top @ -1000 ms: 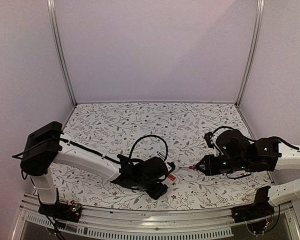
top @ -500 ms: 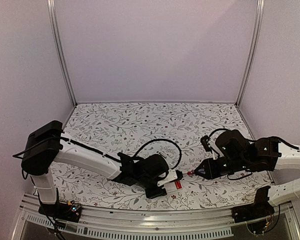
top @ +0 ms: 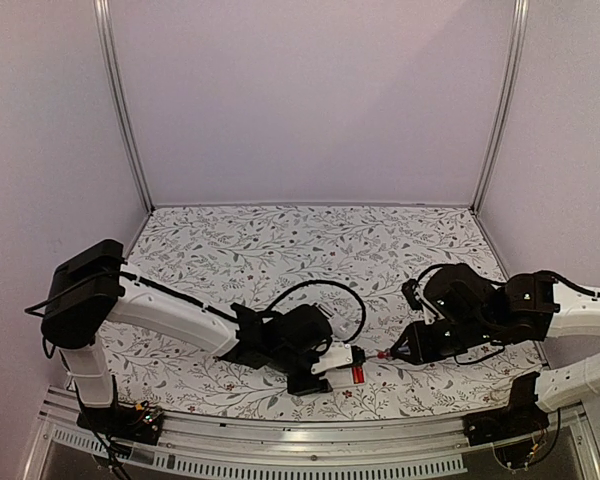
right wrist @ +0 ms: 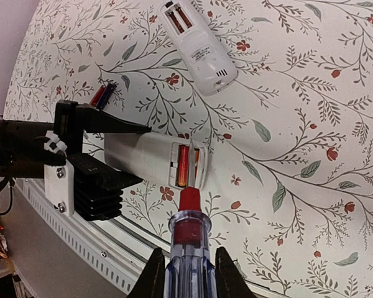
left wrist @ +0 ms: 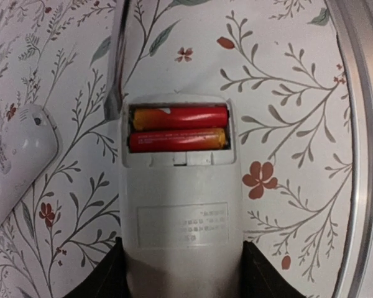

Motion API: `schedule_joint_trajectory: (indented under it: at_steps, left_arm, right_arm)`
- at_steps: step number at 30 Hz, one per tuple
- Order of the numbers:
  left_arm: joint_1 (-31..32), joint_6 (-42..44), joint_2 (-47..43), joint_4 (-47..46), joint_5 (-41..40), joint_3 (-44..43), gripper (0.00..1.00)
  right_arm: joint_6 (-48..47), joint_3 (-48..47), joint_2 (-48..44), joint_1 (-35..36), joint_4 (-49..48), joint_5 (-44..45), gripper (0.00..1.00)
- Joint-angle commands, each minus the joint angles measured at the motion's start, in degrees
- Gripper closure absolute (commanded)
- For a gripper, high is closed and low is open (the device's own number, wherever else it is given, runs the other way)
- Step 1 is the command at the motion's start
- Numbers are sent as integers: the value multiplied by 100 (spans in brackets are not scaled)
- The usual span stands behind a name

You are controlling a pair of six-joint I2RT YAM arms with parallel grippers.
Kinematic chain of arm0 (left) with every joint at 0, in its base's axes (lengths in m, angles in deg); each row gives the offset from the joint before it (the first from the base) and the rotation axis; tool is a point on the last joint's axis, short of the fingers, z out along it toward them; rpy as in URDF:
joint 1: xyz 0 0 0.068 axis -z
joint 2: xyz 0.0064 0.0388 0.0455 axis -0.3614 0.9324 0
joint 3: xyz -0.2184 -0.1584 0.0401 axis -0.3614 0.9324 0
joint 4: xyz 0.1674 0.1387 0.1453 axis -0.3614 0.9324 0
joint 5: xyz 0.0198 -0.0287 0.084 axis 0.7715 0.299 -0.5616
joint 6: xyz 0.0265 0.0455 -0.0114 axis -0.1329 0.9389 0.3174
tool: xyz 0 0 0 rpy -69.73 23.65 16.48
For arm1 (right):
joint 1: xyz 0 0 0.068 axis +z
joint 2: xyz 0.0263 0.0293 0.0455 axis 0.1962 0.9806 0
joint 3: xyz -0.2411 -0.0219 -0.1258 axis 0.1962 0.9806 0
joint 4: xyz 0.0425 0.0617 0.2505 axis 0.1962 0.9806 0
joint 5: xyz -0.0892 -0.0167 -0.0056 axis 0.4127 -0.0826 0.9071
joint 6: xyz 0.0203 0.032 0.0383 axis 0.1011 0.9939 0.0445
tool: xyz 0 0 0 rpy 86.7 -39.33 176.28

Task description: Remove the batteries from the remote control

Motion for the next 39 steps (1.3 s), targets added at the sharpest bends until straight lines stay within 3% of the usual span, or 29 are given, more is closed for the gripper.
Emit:
schedule_joint_trajectory:
  at_steps: [1,12,39]
  left_arm:
    - [-66,177,391,645,-64,127,73]
    - [-66,252,414,654,-120,155,73]
    - [-66,252,498,776,-117,39,74]
  right_arm:
    - [310,-172,-21,62,294,147,100]
    - [-202,-318,-66,114,401,-67,100]
    - [150,-467,214,277,555,14,100]
